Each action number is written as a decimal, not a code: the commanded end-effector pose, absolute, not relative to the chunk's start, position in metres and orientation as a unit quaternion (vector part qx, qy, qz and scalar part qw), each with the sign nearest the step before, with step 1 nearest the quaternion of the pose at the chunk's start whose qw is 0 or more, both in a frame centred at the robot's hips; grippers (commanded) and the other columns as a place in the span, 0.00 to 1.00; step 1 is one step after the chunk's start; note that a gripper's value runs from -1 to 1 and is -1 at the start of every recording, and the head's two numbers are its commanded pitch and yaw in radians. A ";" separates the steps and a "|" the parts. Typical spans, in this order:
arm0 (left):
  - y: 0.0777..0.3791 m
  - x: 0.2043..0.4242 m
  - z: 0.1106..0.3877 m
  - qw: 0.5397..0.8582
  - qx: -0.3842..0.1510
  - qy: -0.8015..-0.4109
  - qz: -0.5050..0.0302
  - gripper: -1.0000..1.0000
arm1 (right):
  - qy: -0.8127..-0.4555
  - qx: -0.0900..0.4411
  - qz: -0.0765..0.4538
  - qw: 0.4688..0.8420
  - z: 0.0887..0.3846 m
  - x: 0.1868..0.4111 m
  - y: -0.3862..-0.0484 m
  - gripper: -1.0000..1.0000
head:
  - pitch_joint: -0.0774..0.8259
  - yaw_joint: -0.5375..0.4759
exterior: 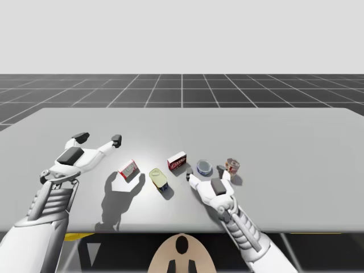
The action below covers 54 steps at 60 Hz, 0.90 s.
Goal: Grasp the tuna can and hold it up.
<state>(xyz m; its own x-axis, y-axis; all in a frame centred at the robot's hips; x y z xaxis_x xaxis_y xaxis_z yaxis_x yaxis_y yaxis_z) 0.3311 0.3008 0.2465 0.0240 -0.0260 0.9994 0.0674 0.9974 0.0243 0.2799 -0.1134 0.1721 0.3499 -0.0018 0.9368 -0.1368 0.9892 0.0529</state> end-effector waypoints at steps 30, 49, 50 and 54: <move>0.300 0.331 0.247 0.714 -0.016 -0.699 -0.033 0.00 | -0.517 0.088 0.030 0.851 0.154 0.312 -0.087 0.00 | 0.85 0.38; 0.300 0.330 0.248 0.713 -0.016 -0.700 -0.033 0.00 | -0.520 0.109 0.056 0.845 0.151 0.309 -0.087 1.00 | 0.85 0.38; 0.300 0.330 0.248 0.713 -0.016 -0.700 -0.033 0.00 | -0.521 0.107 0.058 0.845 0.151 0.308 -0.087 1.00 | 0.85 0.38; 0.300 0.330 0.248 0.713 -0.017 -0.700 -0.034 0.00 | -0.518 0.110 0.055 0.846 0.151 0.308 -0.087 1.00 | 0.84 0.38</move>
<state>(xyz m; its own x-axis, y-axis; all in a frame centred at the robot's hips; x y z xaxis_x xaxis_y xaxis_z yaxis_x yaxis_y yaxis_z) 0.3303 0.3003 0.2477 0.0183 -0.0243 0.9995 0.0697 0.9973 0.0230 0.3179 -0.1171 0.1543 0.4253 0.0517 0.9036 -0.1754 0.9841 0.0262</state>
